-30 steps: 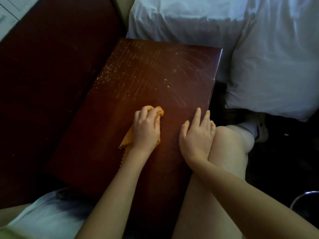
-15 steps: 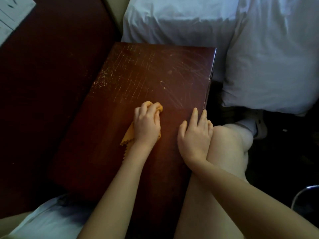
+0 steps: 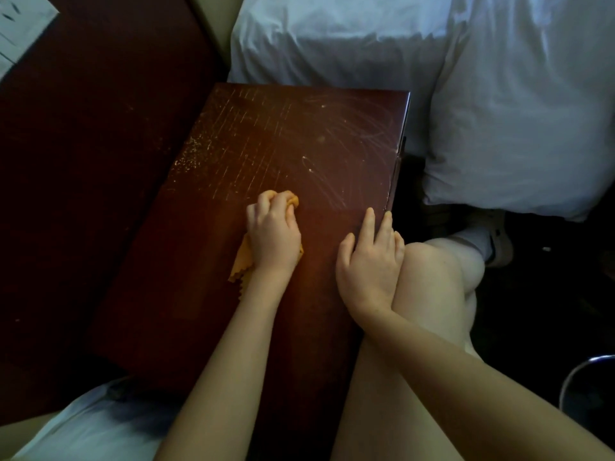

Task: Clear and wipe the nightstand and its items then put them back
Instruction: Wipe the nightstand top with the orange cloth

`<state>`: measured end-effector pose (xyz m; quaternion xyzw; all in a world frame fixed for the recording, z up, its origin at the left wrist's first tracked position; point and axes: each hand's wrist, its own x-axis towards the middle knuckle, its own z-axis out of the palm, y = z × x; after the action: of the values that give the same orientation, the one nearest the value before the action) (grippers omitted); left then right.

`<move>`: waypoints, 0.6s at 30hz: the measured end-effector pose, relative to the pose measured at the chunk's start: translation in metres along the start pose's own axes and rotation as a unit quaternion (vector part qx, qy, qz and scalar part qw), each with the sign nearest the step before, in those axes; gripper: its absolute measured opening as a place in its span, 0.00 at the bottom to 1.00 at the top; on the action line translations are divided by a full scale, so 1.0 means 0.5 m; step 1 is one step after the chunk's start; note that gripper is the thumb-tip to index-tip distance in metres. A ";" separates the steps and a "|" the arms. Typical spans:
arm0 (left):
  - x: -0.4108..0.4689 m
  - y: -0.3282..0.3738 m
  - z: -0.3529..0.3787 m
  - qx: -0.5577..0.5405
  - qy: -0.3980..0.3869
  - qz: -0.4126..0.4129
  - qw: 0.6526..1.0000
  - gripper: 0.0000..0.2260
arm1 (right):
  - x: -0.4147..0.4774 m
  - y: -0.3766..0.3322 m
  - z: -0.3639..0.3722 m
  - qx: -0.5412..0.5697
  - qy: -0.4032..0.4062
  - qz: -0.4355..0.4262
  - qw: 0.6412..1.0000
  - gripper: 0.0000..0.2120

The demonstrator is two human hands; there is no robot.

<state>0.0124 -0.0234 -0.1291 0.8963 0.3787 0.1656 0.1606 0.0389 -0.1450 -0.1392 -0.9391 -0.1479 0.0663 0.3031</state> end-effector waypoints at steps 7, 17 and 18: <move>-0.059 -0.018 -0.018 -0.010 -0.047 0.095 0.994 0.12 | 0.000 0.002 0.000 -0.002 -0.002 0.000 1.000 0.25; -0.024 0.009 0.000 0.005 0.022 -0.052 0.998 0.13 | -0.001 0.004 -0.002 -0.007 -0.012 0.002 1.000 0.29; -0.026 0.014 0.000 0.005 0.016 -0.041 0.999 0.13 | 0.000 0.003 -0.002 -0.008 -0.013 0.002 1.000 0.29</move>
<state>0.0083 -0.0373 -0.1286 0.8781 0.4184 0.1713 0.1564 0.0393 -0.1470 -0.1392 -0.9410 -0.1501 0.0778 0.2932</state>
